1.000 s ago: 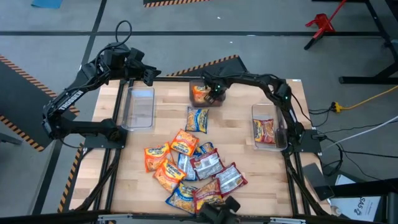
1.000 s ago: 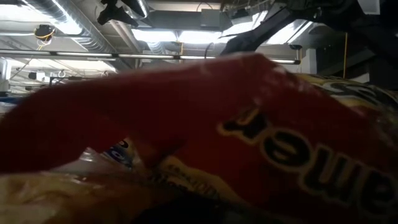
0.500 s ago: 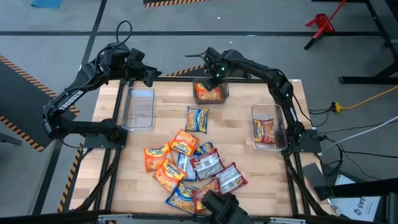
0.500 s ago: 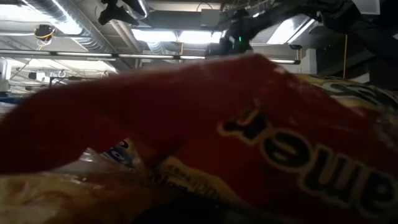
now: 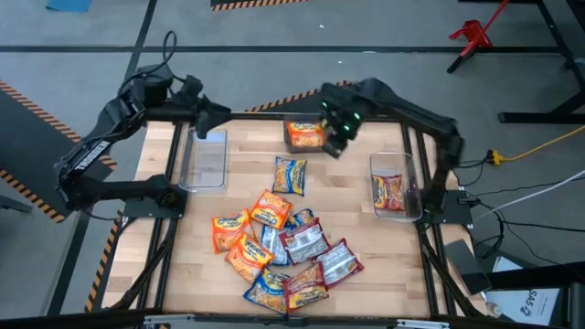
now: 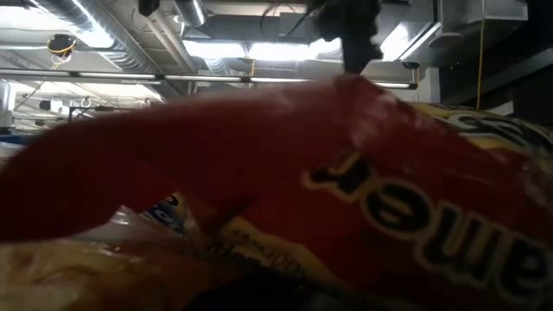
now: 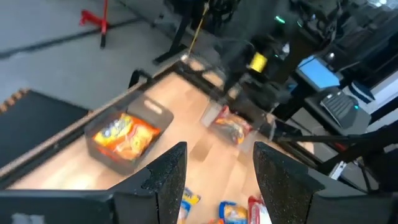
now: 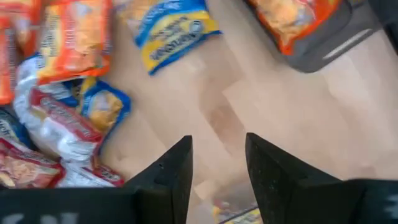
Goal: Sort Maruchan noodles
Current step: Put the red noodle pack into the right transparent bin
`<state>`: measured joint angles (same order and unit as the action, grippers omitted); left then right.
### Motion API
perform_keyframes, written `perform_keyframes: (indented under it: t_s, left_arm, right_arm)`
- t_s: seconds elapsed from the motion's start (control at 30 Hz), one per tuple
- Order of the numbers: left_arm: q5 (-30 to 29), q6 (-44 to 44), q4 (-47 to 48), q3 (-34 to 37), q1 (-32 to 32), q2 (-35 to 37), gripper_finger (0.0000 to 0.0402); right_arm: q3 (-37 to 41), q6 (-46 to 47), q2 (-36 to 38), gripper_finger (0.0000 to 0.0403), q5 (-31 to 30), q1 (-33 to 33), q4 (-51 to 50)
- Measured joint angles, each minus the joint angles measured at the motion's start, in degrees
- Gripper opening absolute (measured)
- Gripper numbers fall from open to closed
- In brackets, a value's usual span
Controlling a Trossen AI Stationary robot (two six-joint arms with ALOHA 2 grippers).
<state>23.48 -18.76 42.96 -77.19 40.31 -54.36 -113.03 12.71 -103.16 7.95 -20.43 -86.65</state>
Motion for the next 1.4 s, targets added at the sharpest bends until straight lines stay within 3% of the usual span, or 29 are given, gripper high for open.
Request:
perform_keyframes:
  t_s: [0.2, 0.33, 0.6, 0.77, 0.97, 1.07, 1.4]
  left_arm:
    - [-1.72, 1.36, -0.4, -0.02, -0.98, 2.05, 0.0179]
    - [-1.74, 1.4, -0.54, -0.02, -1.0, 2.02, 0.0179]
    - [-1.66, 1.41, -0.65, 0.0, -1.0, 0.37, 0.0179]
    - [-1.5, 1.4, -0.63, 0.0, -1.0, -0.06, 0.0179]
    - [-1.5, 1.4, -0.07, -0.02, -1.0, -0.31, 0.0179]
    - [-1.55, 1.4, 0.06, 0.0, -1.0, -0.46, 0.0179]
    - [-1.69, 1.58, 0.02, 0.0, -0.95, -0.4, 0.0179]
  right_arm:
    - [21.07, 10.85, 13.76, 0.0136, -0.69, 13.71, 11.46]
    - [34.13, 22.38, 18.39, 0.0174, -0.23, 21.99, 24.92]
    - [55.17, 33.65, 17.61, 0.0328, -0.09, 32.19, 58.76]
    - [64.79, 38.21, 14.38, 0.0368, -2.21, 32.4, 73.07]
    - [68.87, 38.03, 9.01, 0.0364, -2.19, 32.01, 86.91]
    - [68.47, 37.1, 6.16, 0.0355, 1.04, 32.09, 91.66]
    - [65.99, 33.33, 3.19, 0.0344, 11.25, 32.05, 92.7]
